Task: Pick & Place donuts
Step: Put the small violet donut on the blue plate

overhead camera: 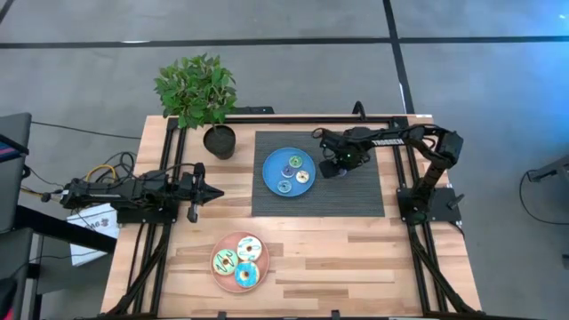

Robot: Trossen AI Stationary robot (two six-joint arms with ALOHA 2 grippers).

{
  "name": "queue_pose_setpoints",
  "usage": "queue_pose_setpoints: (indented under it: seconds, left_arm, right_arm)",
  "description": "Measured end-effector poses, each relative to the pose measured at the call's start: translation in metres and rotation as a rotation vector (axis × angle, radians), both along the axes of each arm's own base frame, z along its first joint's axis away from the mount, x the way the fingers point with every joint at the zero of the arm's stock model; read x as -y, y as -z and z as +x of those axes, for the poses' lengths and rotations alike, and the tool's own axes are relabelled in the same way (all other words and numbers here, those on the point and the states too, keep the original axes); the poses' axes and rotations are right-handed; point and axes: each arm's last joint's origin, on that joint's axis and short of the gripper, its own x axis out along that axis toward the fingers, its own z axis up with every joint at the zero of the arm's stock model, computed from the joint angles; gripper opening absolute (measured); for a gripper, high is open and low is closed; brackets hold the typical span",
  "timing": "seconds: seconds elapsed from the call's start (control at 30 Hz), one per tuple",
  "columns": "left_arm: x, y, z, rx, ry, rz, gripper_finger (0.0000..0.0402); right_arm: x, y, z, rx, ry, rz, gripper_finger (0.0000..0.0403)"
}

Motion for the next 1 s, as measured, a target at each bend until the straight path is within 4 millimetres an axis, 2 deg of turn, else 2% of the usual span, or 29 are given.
queue_pose_setpoints:
  seconds: [0.13,0.87,1.0]
  left_arm:
    - [0.0,0.0001,0.0,0.0,0.0,0.0,0.0009]
    - [0.0,0.0,0.0,0.0,0.0,0.0,0.0009]
    - [0.0,0.0001,0.0,0.0,0.0,0.0,0.0009]
  right_arm:
    - [-0.001,0.0,0.0029,0.001,-0.008,-0.047,0.026]
    - [-0.0011,-0.0001,0.0024,-0.003,-0.008,-0.044,0.0259]
    - [-0.0011,-0.0001,0.0024,-0.002,-0.008,-0.043,0.024]
